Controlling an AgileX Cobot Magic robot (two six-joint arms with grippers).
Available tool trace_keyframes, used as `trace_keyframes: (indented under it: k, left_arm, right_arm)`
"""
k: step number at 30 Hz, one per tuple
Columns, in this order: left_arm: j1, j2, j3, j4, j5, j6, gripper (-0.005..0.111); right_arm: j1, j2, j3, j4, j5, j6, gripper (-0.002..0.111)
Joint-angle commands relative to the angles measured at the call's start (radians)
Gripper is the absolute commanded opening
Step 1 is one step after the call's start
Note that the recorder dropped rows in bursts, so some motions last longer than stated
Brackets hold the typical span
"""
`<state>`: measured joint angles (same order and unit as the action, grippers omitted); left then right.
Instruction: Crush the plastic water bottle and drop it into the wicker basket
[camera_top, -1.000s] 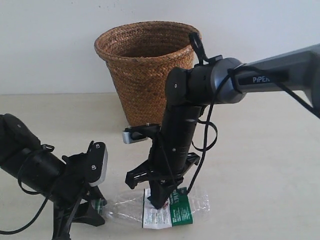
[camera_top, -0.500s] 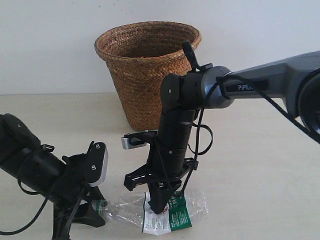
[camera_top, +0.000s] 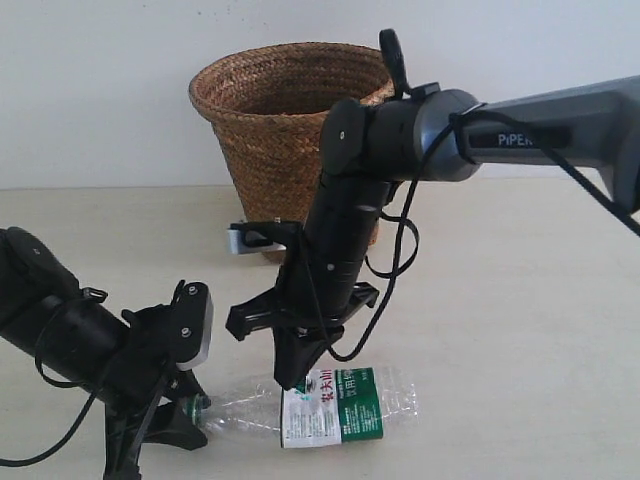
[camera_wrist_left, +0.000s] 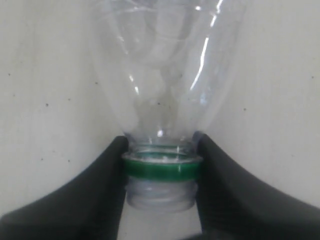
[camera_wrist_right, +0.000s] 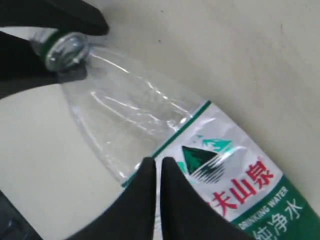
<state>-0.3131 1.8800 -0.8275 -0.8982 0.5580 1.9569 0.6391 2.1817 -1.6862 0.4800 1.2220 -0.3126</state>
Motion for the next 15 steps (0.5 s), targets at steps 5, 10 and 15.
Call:
trace_keyframes:
  k: [5,10,15]
  left_arm:
    - [0.001,-0.007,0.001,-0.010,-0.007,-0.013,0.004]
    - [0.001,-0.007,0.001,-0.010,-0.007,-0.013,0.004]
    - [0.001,-0.007,0.001,-0.012,-0.007,-0.013,0.004]
  right_arm:
    - [0.013,0.006,0.000,0.060,-0.001,-0.032,0.000]
    - [0.013,0.069,0.000,0.053,-0.001,-0.032,0.000]
    - [0.009,0.142,0.000,0.037,-0.001,-0.032,0.000]
